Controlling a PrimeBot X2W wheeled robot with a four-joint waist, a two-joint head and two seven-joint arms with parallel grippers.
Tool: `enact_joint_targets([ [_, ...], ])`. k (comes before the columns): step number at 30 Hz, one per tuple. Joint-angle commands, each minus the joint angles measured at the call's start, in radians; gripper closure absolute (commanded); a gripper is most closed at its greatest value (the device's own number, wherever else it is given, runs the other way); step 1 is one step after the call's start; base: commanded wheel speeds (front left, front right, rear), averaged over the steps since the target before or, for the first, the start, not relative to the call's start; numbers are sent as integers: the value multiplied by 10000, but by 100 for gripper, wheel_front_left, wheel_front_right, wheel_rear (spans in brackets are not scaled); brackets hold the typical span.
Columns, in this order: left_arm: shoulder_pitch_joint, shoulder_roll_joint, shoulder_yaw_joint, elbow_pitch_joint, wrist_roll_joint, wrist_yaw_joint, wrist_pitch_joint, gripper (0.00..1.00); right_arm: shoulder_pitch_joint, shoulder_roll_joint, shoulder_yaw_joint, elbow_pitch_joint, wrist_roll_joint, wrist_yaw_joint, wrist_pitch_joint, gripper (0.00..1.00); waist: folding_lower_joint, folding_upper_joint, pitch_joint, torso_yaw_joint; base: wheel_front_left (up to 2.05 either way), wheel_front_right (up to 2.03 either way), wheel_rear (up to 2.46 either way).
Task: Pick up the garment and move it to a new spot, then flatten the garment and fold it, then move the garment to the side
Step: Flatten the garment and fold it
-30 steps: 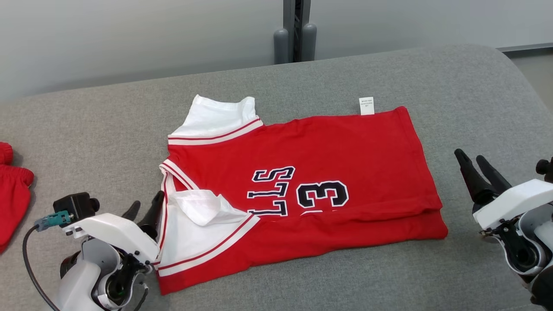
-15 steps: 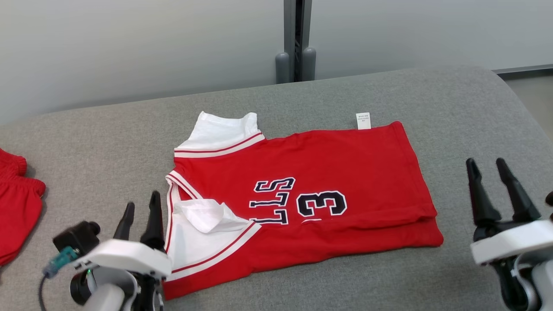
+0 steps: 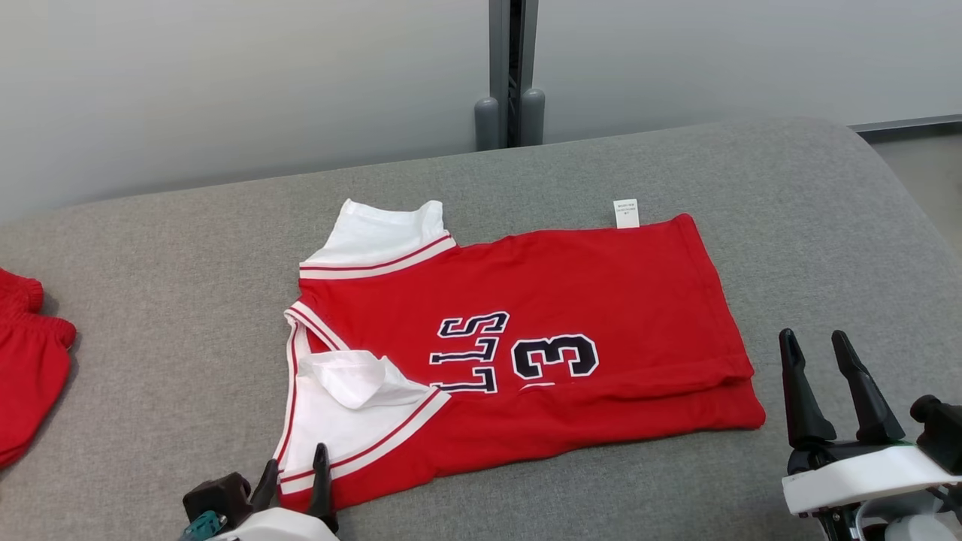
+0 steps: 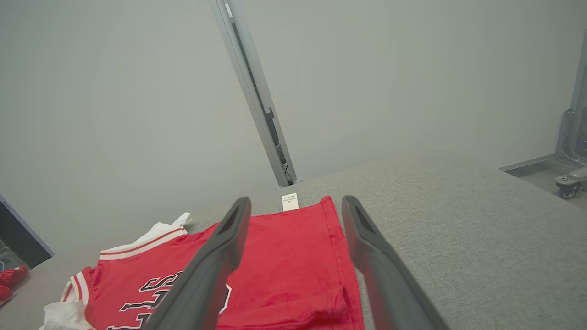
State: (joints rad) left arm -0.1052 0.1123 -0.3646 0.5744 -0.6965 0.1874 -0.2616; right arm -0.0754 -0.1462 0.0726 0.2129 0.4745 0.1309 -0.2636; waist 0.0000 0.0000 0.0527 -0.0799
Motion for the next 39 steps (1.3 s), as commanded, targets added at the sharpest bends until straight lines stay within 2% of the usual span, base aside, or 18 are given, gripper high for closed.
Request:
enact_joint_targets([
  [1,31,-59,216,161,-127,73,-38,0,45,-24,-33,8,-62,-4,-19,0,0,0,-15,-41,0,0,0],
  [8,-311,-278,340,1199,-104,450,-16,0,67,10,0,34,-109,-4,-20,0,0,0,-40,-215,0,0,0],
  [16,-585,-379,286,2151,-315,283,211,0,54,8,7,28,-126,-4,-20,0,0,0,-14,-324,0,0,0],
  [20,-664,-413,281,2562,-397,364,310,0,31,-8,20,-8,-161,-4,-20,0,0,0,15,-333,0,0,0],
  [23,-728,-438,147,2735,-407,186,340,0,33,-6,32,-16,-180,-4,-20,0,0,0,24,-308,0,0,0],
  [24,-766,-457,83,2758,-387,88,333,42,37,1,36,-8,-188,-4,-20,0,0,0,27,-296,0,0,0],
  [25,-791,-476,17,2770,-343,3,315,100,38,6,38,8,-193,-4,-20,0,0,0,30,-284,0,0,0],
  [31,-992,-361,26,2240,81,-109,25,100,26,42,-90,690,-256,-4,-16,0,0,0,25,-145,0,0,0],
  [39,-881,-332,-273,1309,867,-96,-34,100,-387,329,-1,2706,-60,-4,-14,0,0,0,78,278,0,0,0],
])
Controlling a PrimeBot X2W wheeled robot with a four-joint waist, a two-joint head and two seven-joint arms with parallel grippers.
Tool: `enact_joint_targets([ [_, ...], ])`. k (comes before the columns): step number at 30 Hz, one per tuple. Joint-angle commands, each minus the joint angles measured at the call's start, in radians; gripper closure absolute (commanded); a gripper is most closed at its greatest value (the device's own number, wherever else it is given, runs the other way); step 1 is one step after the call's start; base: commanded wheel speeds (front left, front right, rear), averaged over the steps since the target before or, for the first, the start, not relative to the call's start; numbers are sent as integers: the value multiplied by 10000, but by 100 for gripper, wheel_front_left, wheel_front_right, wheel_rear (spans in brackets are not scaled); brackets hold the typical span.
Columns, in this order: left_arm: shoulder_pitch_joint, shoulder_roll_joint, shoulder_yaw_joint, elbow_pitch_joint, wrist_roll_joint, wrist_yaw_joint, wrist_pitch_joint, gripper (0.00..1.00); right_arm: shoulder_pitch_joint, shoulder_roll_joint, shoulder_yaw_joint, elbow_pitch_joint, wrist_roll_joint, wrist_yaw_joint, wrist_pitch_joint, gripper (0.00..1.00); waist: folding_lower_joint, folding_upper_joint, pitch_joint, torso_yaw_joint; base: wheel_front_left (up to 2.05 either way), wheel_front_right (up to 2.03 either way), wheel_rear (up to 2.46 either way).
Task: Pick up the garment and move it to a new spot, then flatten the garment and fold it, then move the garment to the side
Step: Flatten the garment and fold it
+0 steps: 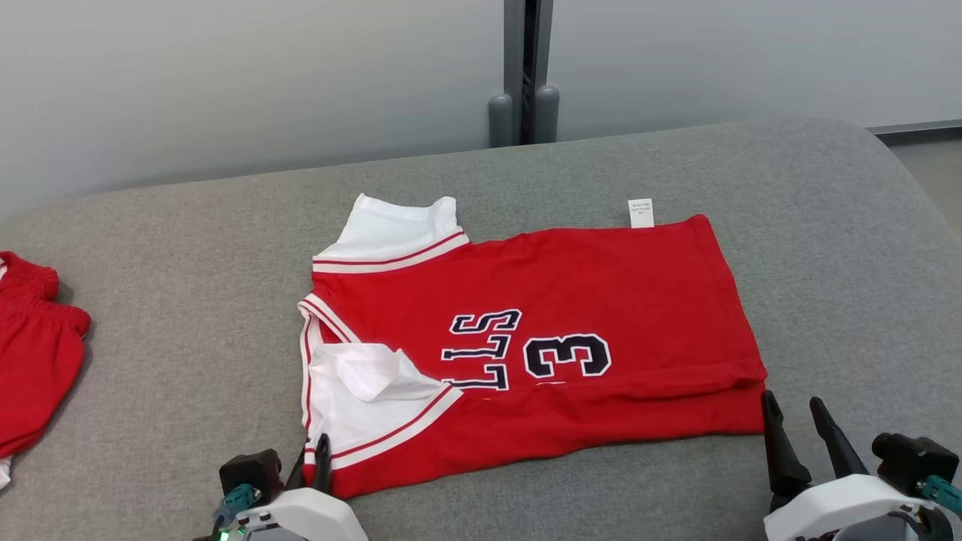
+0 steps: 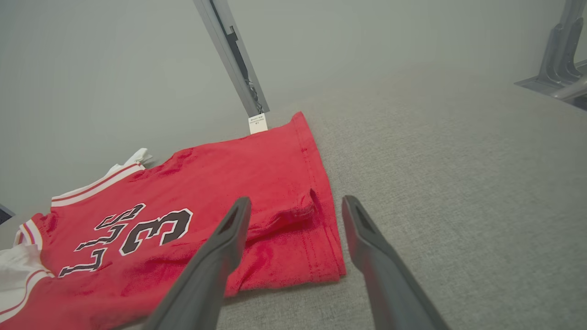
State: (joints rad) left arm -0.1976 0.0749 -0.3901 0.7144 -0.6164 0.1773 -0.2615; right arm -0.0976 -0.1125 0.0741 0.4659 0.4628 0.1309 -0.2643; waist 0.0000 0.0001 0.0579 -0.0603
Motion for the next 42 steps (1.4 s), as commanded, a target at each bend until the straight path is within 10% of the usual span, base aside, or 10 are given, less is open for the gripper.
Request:
enact_joint_targets([
  [1,43,42,-18,-91,65,5,-36,100,-164,-9,-17,177,57,-4,-6,0,0,-1,26,82,0,0,0],
  [20,37,122,-602,-1472,630,91,115,100,-1840,240,-551,3897,1194,-4,-7,0,0,-1,430,687,0,0,0],
  [22,7,156,-643,-1576,655,110,157,100,-1967,299,-346,3967,1536,-4,-7,55,0,-1,489,698,0,0,0],
  [23,0,164,-655,-1609,658,124,177,100,-2019,301,-213,3973,1642,-4,-7,100,0,-1,503,696,0,0,0],
  [42,431,998,-668,-2206,720,344,446,100,-1511,-557,1347,3092,3614,-4,327,100,0,-1,-270,321,0,0,0],
])
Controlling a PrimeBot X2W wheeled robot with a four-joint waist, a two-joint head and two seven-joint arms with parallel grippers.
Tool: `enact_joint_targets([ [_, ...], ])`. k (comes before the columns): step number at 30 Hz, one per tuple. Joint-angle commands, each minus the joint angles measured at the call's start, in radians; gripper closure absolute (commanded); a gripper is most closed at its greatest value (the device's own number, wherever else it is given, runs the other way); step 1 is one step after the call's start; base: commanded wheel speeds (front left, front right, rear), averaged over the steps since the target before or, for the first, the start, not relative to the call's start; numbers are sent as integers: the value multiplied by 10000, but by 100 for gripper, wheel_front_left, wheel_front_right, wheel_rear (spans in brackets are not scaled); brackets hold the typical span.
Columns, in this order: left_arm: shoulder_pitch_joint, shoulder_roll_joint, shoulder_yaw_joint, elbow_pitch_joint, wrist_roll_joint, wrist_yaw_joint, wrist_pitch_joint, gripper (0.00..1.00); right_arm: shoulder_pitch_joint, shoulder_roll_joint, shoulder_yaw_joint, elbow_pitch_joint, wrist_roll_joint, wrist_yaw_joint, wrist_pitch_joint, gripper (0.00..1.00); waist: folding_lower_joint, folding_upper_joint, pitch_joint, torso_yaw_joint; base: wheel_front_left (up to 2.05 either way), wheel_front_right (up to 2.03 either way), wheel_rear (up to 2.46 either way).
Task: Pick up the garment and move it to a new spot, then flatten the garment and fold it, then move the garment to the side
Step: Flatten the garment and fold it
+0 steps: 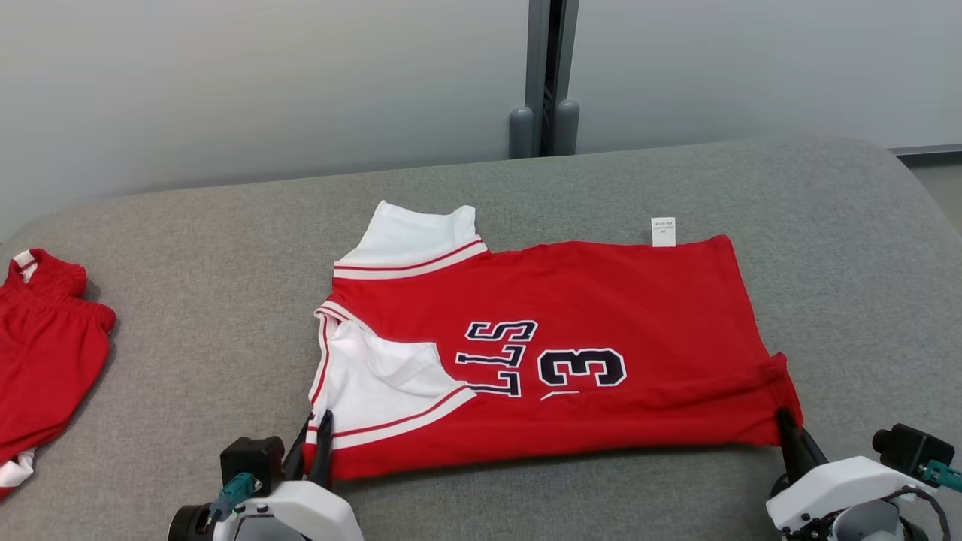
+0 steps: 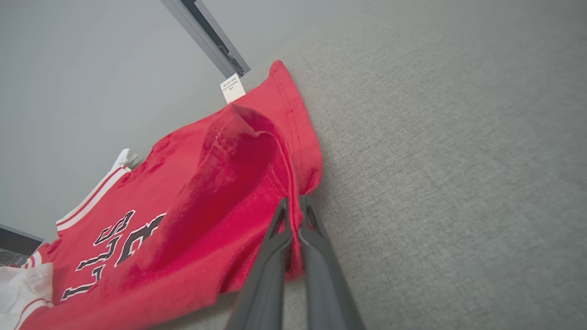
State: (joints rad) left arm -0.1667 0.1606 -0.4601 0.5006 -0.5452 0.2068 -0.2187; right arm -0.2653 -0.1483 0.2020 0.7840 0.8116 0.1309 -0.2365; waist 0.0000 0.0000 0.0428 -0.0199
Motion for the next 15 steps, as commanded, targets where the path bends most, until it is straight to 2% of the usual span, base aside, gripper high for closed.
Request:
enact_joint_targets([
  [1,185,166,16,-116,-5,47,56,100,215,-233,141,-143,229,-4,87,100,0,0,-172,-117,0,0,0],
  [10,772,571,-265,-627,73,-13,498,100,701,-563,669,-618,751,-4,418,100,0,0,-468,-320,0,0,0],
  [15,1305,1067,-502,-1186,54,-90,1081,100,1181,-856,869,-1003,1053,-4,811,100,0,0,-578,-430,0,0,0],
])
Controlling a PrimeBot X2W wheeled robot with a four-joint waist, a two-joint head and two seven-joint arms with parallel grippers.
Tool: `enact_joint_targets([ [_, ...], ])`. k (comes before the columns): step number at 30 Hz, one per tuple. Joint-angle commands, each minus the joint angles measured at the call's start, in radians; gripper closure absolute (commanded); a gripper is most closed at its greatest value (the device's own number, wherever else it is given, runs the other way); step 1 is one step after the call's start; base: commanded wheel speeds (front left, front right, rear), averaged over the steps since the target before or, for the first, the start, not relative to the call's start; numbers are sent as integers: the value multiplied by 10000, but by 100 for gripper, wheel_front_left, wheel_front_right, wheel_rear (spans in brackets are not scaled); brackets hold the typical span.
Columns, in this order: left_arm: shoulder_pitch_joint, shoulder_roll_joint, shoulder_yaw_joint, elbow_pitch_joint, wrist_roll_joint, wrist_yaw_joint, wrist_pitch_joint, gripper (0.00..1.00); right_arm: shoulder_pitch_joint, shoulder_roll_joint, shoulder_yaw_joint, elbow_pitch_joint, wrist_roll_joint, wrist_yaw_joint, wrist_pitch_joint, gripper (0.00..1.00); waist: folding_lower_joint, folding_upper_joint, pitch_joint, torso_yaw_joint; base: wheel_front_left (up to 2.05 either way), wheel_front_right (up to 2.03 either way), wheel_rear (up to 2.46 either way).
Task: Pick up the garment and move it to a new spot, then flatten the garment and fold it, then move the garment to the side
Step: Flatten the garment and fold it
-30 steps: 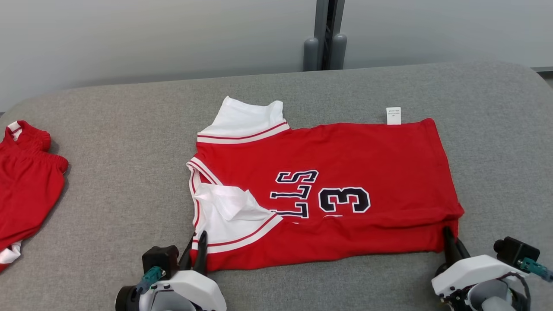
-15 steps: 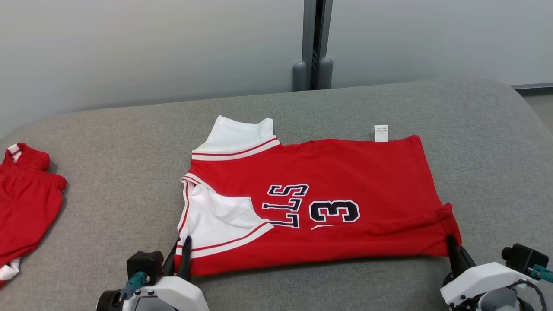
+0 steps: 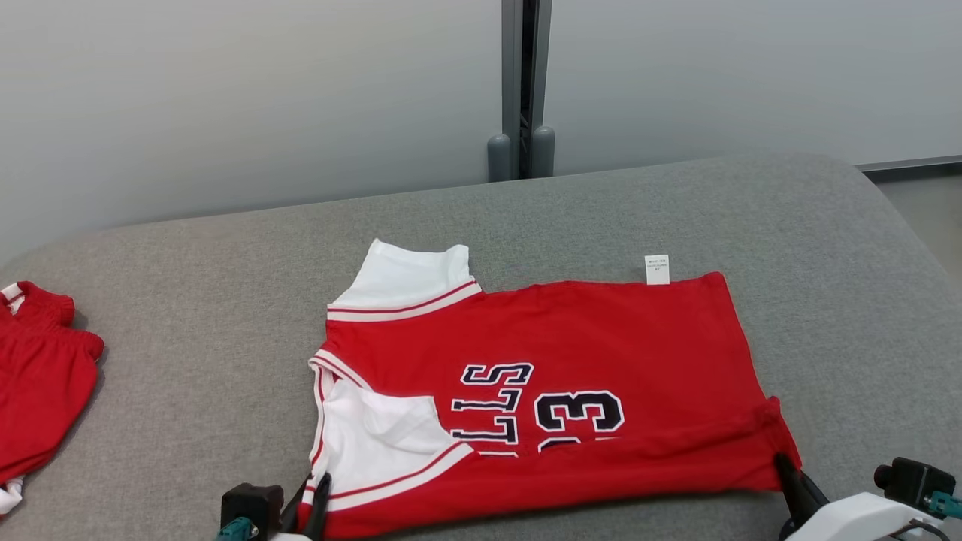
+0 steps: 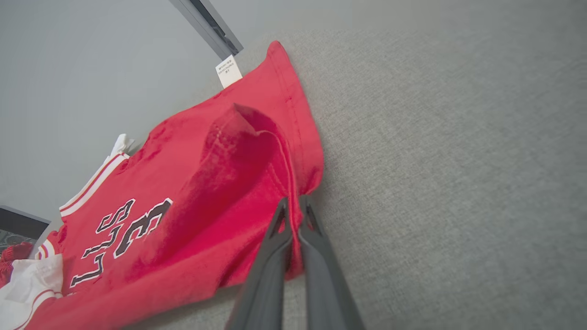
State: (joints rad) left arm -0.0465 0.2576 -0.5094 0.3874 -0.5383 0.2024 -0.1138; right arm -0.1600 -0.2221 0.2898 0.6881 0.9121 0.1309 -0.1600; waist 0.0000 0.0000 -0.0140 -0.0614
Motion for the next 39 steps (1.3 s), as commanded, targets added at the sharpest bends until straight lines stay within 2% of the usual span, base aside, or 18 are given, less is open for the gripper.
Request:
enact_joint_targets([
  [1,208,187,-39,-185,-30,-61,143,100,213,-171,10,-124,81,-4,127,100,0,0,-20,-30,0,0,0],
  [10,1207,989,-195,-1703,-88,169,1014,100,932,-528,-90,-799,345,-4,622,100,0,0,-74,-190,0,0,0],
  [16,1541,1025,-319,-2166,-120,352,1270,100,1181,-561,-332,-1077,338,-4,776,100,0,0,-70,-245,0,0,0],
  [17,1592,1015,-351,-2204,-135,386,1312,76,1229,-525,-453,-1125,345,-4,813,3,0,0,-67,-240,0,0,0],
  [18,1592,1016,-360,-2204,-118,417,1351,9,1252,-504,-506,-1132,358,-4,872,0,0,0,-63,-235,0,0,0],
  [19,1570,1024,-385,-2197,-77,474,1385,0,1259,-508,-532,-1152,292,-4,901,0,0,0,-57,-229,0,0,0],
  [32,1024,938,-81,-2375,-37,787,1020,0,1031,-506,-1204,-1317,-691,-2,691,0,0,0,60,-96,0,0,0],
  [39,365,761,348,-2362,-162,902,602,0,489,-271,-1494,-1455,-1268,-2,391,0,0,0,347,-291,0,0,0],
])
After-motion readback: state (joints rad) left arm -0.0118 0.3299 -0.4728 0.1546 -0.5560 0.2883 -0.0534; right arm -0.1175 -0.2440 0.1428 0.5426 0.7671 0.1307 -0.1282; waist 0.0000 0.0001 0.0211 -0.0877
